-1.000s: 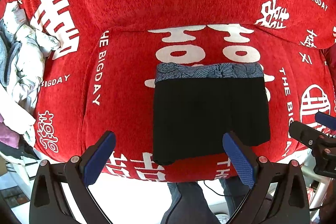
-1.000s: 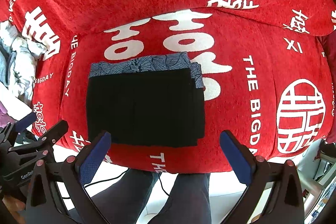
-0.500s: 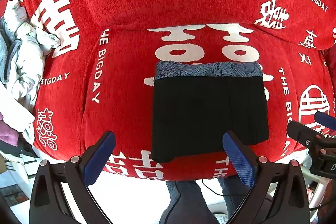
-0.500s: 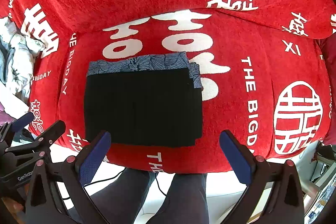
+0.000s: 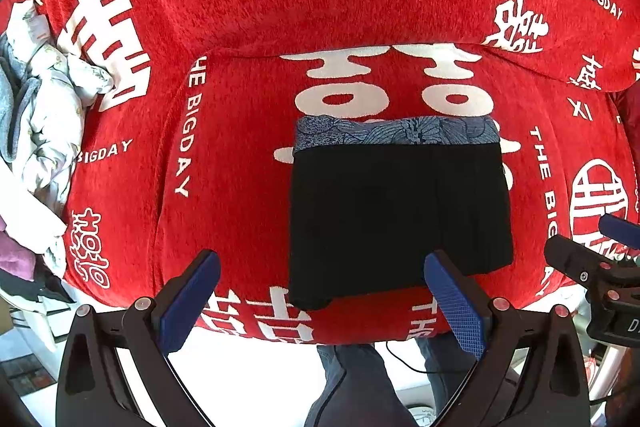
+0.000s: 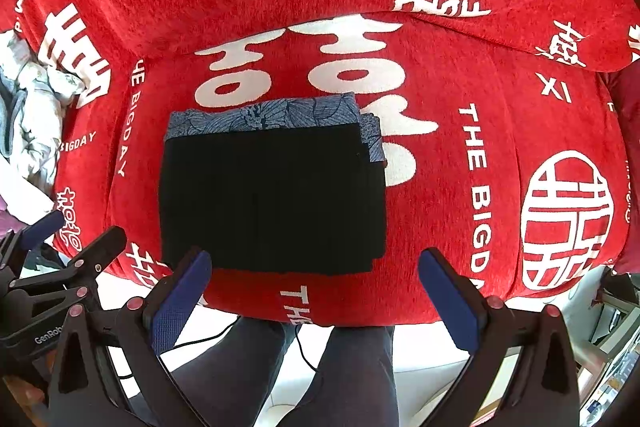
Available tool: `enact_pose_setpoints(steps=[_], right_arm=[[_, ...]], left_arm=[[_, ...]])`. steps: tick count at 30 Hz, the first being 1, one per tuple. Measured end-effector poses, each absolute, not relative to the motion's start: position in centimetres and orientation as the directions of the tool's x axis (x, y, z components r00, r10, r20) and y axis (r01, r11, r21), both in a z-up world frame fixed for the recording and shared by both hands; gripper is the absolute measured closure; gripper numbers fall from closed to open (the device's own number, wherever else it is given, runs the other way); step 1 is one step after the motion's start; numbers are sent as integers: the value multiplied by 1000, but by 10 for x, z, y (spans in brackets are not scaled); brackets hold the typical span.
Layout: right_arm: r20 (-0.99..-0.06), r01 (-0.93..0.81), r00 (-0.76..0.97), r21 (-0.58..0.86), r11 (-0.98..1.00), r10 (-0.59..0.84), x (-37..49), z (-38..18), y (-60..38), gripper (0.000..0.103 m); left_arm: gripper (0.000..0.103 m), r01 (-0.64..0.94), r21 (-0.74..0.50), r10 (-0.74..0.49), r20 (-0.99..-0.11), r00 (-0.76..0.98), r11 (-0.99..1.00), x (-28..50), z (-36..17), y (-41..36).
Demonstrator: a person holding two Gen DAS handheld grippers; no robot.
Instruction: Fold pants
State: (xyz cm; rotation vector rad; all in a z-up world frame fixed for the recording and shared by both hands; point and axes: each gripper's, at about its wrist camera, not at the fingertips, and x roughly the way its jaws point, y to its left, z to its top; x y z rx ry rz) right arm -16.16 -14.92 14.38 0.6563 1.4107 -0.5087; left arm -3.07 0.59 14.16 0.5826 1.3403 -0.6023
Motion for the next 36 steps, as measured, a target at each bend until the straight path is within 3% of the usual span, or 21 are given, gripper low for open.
enact_pose_setpoints(steps=[36], right_arm=[[-996, 656, 81, 88, 750, 46, -151, 144, -144, 0]], left_arm=[[1, 671, 15, -63, -994, 91, 741, -25, 134, 12]])
